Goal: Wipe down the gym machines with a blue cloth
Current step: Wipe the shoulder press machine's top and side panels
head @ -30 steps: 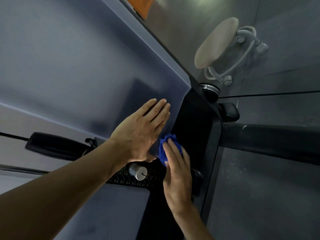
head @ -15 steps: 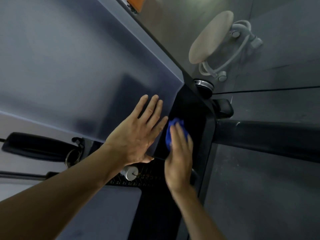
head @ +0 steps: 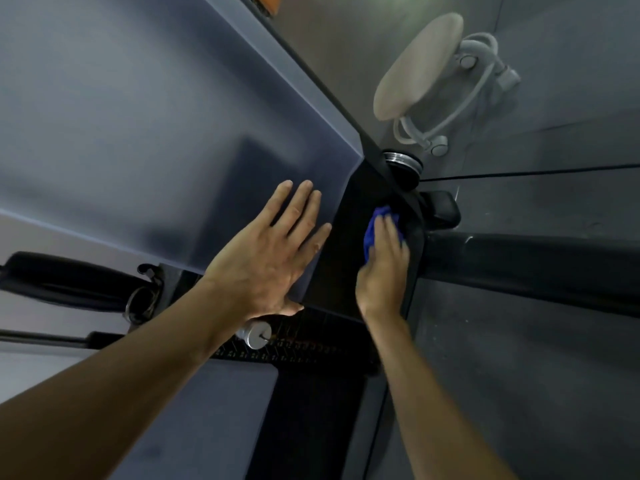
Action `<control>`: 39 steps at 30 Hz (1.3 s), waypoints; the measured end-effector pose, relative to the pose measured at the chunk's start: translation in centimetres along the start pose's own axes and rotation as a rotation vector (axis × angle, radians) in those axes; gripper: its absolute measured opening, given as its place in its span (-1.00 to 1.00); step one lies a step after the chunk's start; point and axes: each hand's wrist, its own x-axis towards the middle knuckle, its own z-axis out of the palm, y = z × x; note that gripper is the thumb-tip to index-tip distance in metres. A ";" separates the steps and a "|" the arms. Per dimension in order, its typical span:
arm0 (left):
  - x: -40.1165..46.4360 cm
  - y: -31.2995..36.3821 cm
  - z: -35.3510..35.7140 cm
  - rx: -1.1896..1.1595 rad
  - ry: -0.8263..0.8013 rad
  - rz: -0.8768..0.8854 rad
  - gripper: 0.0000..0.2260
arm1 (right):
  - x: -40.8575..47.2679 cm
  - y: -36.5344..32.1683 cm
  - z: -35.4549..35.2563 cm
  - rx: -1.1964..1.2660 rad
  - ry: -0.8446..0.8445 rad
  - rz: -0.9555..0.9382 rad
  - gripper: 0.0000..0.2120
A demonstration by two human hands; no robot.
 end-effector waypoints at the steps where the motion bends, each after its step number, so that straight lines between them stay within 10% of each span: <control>1: 0.0 0.0 -0.1 0.000 -0.003 0.001 0.10 | 2.2 0.1 0.0 -0.014 -0.010 0.029 -0.33; 8: -0.2 0.0 0.1 -0.027 -0.006 0.016 0.07 | -13.1 0.1 -0.3 -0.023 0.002 0.032 -0.19; 15: -0.1 0.0 -0.4 -0.019 -0.018 0.012 0.06 | 2.1 2.1 -0.1 -0.101 -0.041 0.113 -0.22; 22: -0.1 0.1 -0.1 -0.024 -0.025 0.021 0.06 | -12.7 2.3 -1.0 -0.124 -0.087 0.127 -0.12; 29: 0.0 0.2 0.0 -0.008 -0.025 0.022 0.06 | 3.5 3.2 -0.8 -0.213 -0.092 0.110 -0.20; 39: 0.0 0.5 -0.3 0.054 -0.012 0.023 0.11 | -8.8 0.8 -1.0 -0.058 -0.091 0.276 -0.38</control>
